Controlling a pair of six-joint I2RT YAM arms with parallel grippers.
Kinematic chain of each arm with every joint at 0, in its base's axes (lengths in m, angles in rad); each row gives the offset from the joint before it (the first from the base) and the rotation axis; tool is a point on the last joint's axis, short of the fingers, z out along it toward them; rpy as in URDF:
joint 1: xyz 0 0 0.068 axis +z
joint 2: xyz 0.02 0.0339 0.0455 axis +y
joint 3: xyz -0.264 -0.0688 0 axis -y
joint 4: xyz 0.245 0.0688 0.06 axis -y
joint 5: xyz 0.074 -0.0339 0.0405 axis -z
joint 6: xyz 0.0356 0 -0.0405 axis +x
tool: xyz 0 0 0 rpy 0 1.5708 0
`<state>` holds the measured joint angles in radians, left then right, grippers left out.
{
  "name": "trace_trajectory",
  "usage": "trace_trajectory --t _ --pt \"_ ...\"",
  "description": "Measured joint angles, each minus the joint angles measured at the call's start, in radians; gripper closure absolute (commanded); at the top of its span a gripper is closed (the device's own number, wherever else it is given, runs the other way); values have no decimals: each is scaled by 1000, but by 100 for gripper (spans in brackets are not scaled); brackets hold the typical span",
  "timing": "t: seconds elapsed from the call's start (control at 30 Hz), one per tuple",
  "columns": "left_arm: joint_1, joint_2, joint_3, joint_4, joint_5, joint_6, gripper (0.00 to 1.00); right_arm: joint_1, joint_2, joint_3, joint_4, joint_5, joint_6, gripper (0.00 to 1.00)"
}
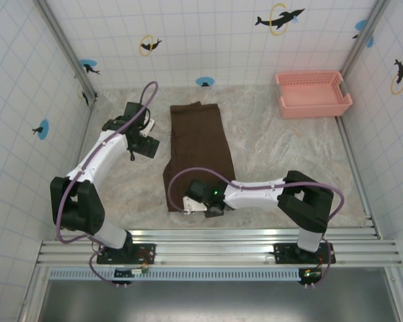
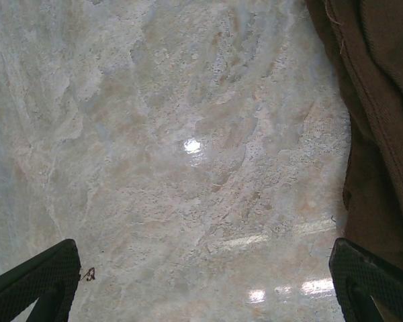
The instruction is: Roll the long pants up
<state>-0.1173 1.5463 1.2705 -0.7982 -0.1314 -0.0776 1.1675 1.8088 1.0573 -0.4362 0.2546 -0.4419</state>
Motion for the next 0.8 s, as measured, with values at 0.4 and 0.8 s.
trace_trajectory --t 0.4,0.8 --pt "2 0 0 0 26 22 3 -126 26 302 -330 -258 -6 86" --pt "2 -18 -2 -1 68 22 3 -346 298 649 -601 -727 35 87"
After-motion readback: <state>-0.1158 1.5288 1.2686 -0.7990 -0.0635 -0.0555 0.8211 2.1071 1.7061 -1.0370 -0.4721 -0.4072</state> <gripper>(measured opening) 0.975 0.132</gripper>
